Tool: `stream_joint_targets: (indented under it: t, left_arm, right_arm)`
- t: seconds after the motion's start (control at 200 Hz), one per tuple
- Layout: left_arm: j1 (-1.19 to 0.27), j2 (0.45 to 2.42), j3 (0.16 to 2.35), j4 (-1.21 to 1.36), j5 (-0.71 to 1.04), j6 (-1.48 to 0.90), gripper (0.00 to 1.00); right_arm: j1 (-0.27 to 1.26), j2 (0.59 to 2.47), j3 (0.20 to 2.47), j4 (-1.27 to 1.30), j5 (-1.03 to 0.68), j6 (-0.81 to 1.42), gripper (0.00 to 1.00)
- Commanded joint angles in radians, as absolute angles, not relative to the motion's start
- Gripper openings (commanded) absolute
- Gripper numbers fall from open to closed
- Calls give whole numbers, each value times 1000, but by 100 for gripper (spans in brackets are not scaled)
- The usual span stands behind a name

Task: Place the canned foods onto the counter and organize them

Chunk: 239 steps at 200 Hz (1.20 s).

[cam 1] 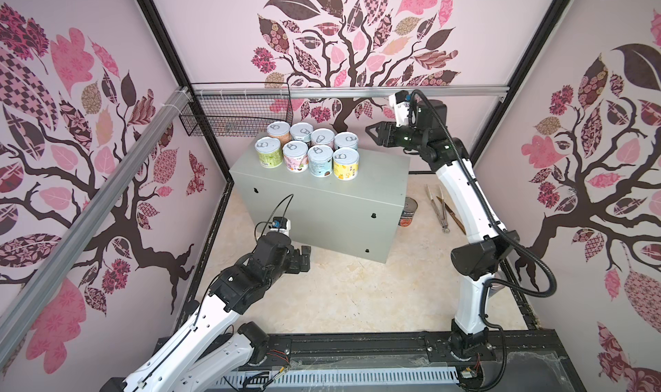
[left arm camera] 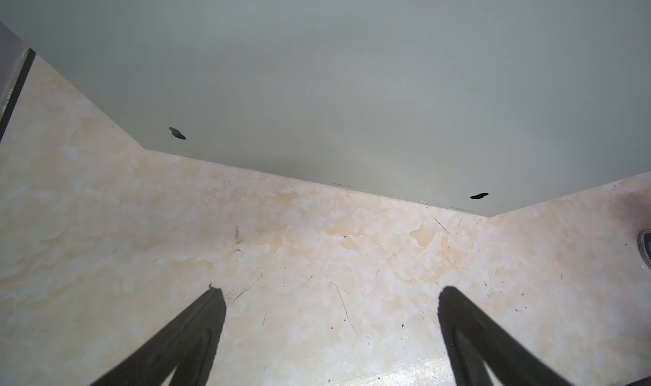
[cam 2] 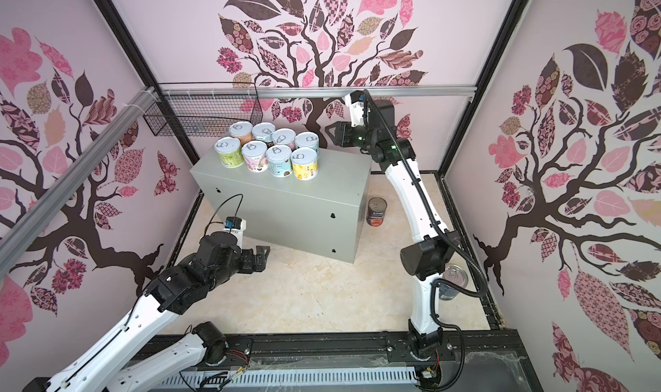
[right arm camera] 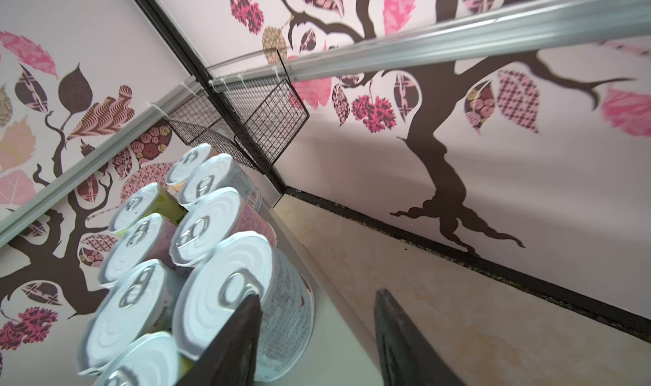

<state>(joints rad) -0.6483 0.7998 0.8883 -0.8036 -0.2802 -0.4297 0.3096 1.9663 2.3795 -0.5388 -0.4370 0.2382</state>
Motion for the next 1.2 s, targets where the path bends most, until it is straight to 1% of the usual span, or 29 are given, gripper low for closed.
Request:
stream_joint_targets:
  t: [0.0, 0.11, 0.225, 0.355, 0.485, 0.7, 0.855, 0.885, 1.0, 1.11, 1.19]
  left_arm:
    - [-646, 783, 895, -823, -299, -443, 98]
    - [-647, 772, 909, -851, -293, -457, 98]
    - [-659, 766, 910, -891, -297, -477, 98]
    - [-725, 747, 881, -905, -344, -531, 98]
    - [-818, 741, 839, -903, -395, -614, 98]
    - [-835, 706, 727, -856, -364, -702, 98]
    - [-841, 685, 680, -850, -390, -741, 98]
    - [-841, 682, 673, -848, -398, -750, 98]
    - [-842, 667, 626, -817, -410, -793, 98]
    - [-842, 658, 566, -770, -411, -829, 98]
    - [-842, 655, 531, -738, -419, -845, 98]
  right_arm:
    - [298, 1822, 2311, -548, -373, 221, 58]
    - [284, 1710, 2182, -537, -327, 215, 60]
    - [243, 1567, 1967, -479, -335, 249, 60]
    - [224, 1403, 1727, -419, -271, 260, 63]
    - [221, 1273, 1527, -394, -206, 269, 73]
    - [219, 1081, 1182, -288, -75, 346, 84]
    - [218, 947, 949, -173, -6, 439, 98]
    - [218, 929, 908, -151, 11, 458, 100]
    - [218, 885, 781, -91, 54, 501, 100]
    - [218, 899, 718, -59, 107, 511, 100]
    - [215, 933, 688, -21, 105, 517, 100]
